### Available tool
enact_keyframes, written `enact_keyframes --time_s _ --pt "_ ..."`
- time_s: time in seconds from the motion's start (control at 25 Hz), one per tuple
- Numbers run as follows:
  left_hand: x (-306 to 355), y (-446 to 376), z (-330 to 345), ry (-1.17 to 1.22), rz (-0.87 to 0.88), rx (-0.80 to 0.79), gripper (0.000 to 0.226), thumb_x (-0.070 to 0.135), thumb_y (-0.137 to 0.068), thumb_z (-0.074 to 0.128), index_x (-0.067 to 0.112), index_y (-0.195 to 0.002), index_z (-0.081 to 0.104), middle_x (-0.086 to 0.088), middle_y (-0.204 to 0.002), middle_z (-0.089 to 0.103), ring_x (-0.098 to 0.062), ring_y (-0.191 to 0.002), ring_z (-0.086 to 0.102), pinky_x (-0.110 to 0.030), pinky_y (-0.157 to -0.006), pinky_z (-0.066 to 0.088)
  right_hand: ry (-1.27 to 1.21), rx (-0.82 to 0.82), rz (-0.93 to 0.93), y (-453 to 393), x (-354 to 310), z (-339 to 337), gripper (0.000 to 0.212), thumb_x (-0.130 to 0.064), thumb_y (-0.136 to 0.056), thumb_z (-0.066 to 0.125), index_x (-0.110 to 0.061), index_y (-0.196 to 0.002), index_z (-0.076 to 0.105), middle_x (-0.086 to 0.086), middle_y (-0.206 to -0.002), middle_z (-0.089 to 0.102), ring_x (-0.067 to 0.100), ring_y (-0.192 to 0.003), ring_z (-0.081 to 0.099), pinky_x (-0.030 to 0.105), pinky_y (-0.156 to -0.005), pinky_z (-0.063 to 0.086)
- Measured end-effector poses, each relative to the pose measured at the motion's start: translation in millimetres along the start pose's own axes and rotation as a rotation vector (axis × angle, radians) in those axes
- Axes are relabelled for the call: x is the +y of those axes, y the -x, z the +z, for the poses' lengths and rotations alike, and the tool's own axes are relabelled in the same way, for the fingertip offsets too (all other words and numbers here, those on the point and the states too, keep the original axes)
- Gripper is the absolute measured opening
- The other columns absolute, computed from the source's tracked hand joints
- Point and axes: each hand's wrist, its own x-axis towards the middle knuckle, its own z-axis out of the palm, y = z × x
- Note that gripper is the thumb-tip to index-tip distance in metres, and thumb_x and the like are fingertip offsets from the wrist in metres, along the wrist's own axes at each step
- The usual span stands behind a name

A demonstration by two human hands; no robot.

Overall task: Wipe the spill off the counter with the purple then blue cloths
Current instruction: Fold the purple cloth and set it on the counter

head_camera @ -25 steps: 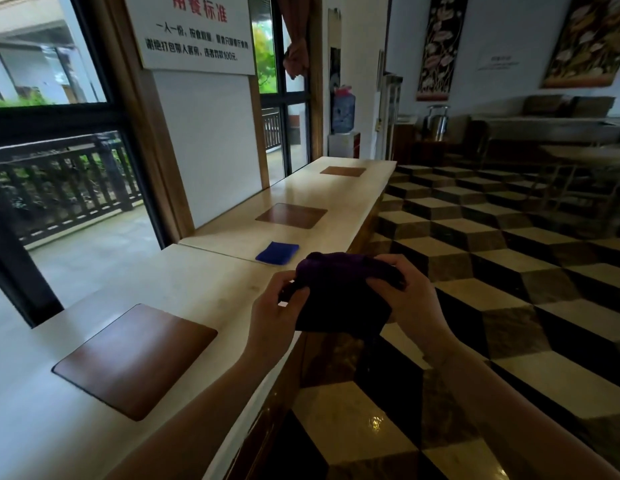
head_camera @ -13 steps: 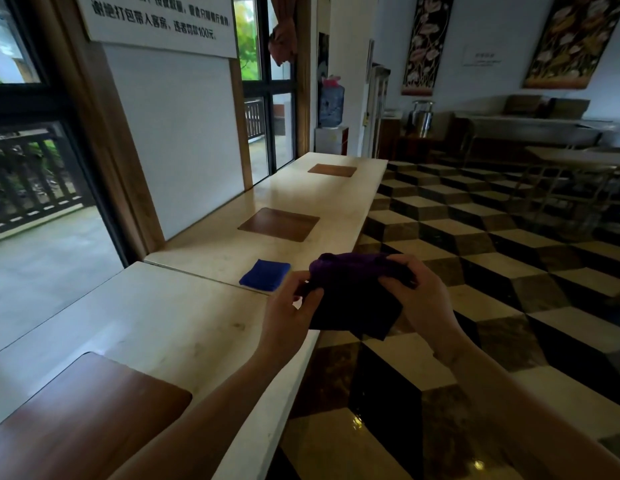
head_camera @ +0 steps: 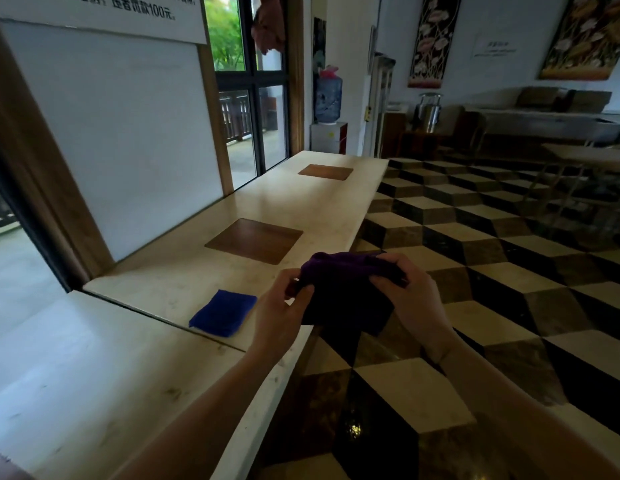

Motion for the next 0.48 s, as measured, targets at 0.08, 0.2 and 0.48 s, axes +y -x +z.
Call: enact_keyframes --time_s 0.08,0.2,0.48 --pt "-7.2 -29.2 21.9 -0.022 0.002 0.018 0.021 0.020 -0.097 0.059 0.032 -0.113 0.054 0.016 -0.099 0.064 0.001 -0.090 0.063 -0.014 -0.072 0.053 0.011 -0.030 -0.018 -39.5 18.5 -10.3 0.024 -0.020 -0.096 0.061 -0.034 -0.116 0.062 -0.013 -0.111 0.066 0.004 -0.102 0.061 0.024 -0.082 0.054" --pt "-22.2 -65.5 43.9 -0.040 -0.023 0.043 0.021 0.019 -0.096 0.059 0.032 -0.113 0.056 0.016 -0.099 0.065 0.001 -0.090 0.063 -0.016 -0.073 0.054 -0.026 -0.057 -0.007 -90.2 43.1 -12.7 0.027 -0.020 -0.096 0.062 -0.044 -0.109 0.061 -0.016 -0.109 0.065 0.003 -0.100 0.061 0.025 -0.080 0.054" --pt "-79.1 -150.2 60.8 -0.055 -0.086 0.172 0.022 0.012 -0.097 0.057 0.030 -0.110 0.056 0.019 -0.098 0.064 0.005 -0.090 0.062 -0.014 -0.074 0.053 -0.062 -0.184 -0.059 -208.2 89.6 27.9 0.031 -0.019 -0.096 0.061 -0.049 -0.103 0.059 -0.018 -0.107 0.065 0.005 -0.100 0.062 0.026 -0.081 0.055"
